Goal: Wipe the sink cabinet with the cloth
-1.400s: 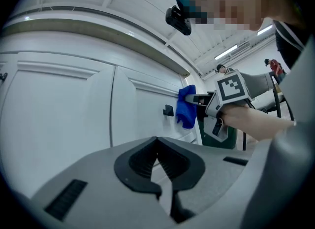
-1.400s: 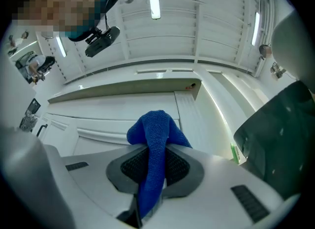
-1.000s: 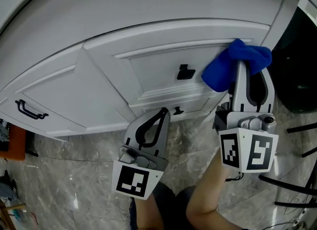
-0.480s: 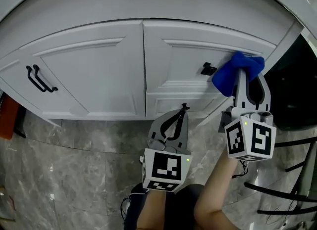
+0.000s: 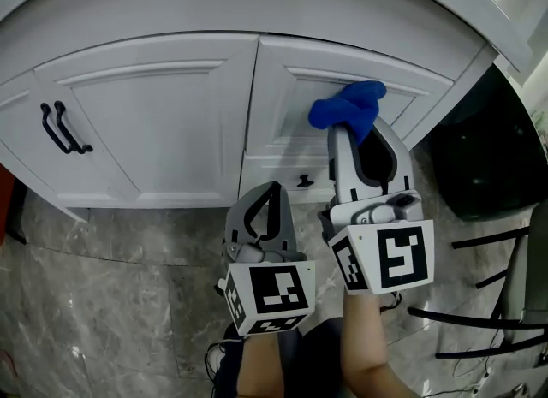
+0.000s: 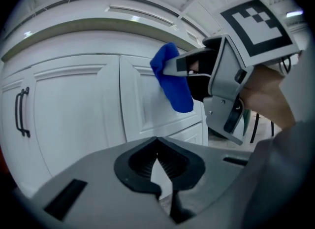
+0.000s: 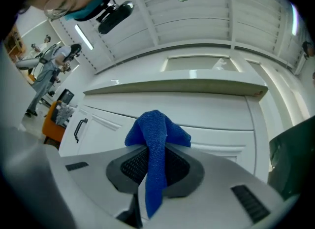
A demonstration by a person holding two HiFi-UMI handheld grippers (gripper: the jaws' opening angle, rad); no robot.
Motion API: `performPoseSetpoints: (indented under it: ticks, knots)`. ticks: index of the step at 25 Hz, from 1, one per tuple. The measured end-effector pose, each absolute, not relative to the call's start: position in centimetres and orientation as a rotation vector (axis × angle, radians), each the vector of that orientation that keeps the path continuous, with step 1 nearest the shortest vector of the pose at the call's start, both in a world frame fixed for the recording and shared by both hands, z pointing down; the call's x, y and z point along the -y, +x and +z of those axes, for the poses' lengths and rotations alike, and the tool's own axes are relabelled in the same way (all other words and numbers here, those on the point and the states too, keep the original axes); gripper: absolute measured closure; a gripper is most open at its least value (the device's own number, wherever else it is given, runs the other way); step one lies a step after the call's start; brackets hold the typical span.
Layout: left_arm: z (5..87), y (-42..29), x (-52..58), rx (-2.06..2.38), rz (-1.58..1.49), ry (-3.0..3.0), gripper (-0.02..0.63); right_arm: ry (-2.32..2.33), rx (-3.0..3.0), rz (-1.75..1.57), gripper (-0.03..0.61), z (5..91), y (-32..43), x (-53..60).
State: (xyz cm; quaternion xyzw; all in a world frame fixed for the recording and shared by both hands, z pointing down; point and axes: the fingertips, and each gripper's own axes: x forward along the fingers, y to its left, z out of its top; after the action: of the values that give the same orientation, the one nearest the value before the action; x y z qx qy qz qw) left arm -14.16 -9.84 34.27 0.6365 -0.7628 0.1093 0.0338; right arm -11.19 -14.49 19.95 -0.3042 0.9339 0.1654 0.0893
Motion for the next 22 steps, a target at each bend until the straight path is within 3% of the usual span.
performPoseSetpoints:
  ticks: [6, 11, 15, 22]
  knots:
    - [34.2, -16.5, 8.8, 2.481, 0.415, 1.823, 0.609, -0.604, -2.981, 0.225, 0.517, 24.8, -14.8, 12.3]
    - [33.5, -17.5, 7.7, 2.523, 0.522, 1.796, 0.609, -0.475, -3.071, 0.262, 0.517, 28.7, -15.4, 11.7]
    - [32.9, -18.6, 7.2, 2.538, 0.481, 1.809, 0.609, -0.38, -3.025, 0.107, 0.518, 29.4, -17.8, 11.5]
    - [32.9, -17.4, 7.8, 2.471, 0.36, 1.944, 0.609, -0.355, -2.947, 0.25, 0.518, 29.1, -19.9, 11.6]
